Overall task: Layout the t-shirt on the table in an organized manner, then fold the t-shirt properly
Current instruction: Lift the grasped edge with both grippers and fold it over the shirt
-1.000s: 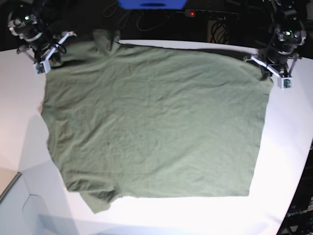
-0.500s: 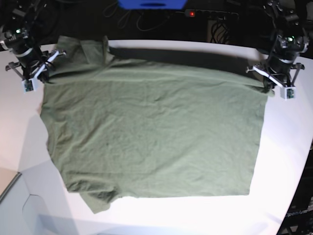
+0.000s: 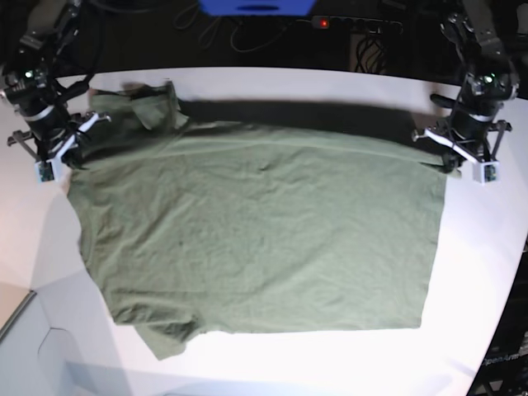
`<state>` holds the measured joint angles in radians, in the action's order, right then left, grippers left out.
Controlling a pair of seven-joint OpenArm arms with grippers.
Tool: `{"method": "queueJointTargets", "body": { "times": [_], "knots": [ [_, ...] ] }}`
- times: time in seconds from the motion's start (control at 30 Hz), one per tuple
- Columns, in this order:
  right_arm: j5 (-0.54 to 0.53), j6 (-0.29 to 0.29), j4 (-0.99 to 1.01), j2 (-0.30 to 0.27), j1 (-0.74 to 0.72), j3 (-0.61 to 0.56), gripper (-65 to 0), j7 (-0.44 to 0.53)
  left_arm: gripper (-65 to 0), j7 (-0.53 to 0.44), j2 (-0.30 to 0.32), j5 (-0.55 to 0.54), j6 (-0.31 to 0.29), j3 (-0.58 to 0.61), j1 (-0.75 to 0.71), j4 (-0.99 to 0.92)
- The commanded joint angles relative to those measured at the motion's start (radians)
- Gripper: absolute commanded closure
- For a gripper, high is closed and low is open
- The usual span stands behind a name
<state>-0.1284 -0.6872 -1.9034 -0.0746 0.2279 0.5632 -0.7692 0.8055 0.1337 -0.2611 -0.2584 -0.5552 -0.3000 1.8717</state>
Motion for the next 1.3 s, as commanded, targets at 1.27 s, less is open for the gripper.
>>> {"method": "queueJointTargets", "body": {
  "times": [1.27],
  "knots": [
    [-0.006,-0.011,0.333,-0.116,-0.307,-0.067,0.0,0.024,0.0,-0.025,0.011,0.004,0.003,-0.062,0.235,-0.225]
  ]
}}
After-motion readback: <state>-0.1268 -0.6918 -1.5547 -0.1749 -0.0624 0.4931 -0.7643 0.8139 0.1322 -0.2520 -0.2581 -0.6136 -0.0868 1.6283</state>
